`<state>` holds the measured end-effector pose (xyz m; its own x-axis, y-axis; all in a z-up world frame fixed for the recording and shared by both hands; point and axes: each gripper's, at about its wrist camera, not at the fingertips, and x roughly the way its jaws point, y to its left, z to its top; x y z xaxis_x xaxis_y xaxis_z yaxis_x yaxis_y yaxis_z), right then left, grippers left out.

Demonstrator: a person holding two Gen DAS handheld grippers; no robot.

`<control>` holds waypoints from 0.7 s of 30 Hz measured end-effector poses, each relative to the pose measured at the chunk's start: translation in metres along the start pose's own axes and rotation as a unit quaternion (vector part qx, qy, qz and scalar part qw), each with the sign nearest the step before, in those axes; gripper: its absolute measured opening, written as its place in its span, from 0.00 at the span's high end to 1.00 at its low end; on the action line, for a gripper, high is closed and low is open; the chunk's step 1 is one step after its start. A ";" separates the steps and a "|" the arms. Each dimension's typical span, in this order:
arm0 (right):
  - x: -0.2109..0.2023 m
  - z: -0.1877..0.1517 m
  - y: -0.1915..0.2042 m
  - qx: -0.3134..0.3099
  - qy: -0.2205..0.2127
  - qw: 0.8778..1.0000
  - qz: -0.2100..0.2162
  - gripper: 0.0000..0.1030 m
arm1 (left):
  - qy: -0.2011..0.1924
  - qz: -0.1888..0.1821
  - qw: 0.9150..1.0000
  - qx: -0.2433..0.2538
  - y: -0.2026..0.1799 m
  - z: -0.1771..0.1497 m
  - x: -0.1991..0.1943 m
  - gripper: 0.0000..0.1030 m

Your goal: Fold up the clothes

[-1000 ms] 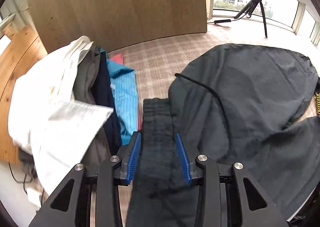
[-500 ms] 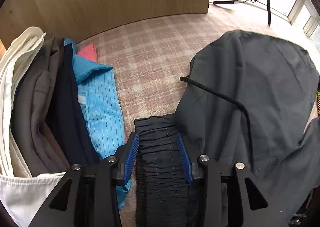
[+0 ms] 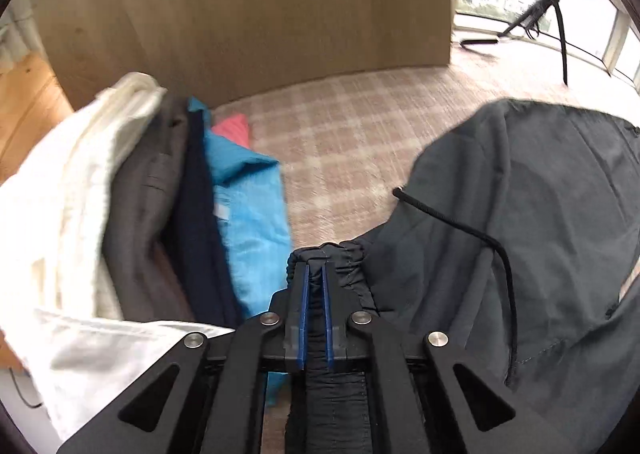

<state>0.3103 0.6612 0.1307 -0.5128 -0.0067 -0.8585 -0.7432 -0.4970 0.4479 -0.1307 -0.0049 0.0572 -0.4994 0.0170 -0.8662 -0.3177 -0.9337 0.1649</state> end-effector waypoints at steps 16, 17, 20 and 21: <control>-0.024 -0.005 -0.006 0.003 -0.016 1.000 0.026 0.66 | -0.037 0.074 0.996 0.010 0.015 -0.003 -0.055 0.94; -0.027 -0.005 -0.007 0.004 -0.018 0.999 0.030 0.66 | -0.042 0.070 0.997 0.002 0.020 -0.012 -0.070 0.92; -0.037 -0.008 -0.011 0.006 -0.025 0.999 0.040 0.66 | -0.036 0.048 0.997 -0.041 0.040 -0.052 -0.107 0.77; -0.040 -0.009 -0.012 0.007 -0.028 0.999 0.043 0.65 | -0.027 0.039 0.997 -0.060 0.047 -0.071 -0.113 0.73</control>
<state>0.3436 0.6594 0.1578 -0.5975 -0.0006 -0.8018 -0.7010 -0.4851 0.5228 -0.0317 -0.0763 0.1297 -0.5627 -0.0407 -0.8257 -0.1789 -0.9691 0.1697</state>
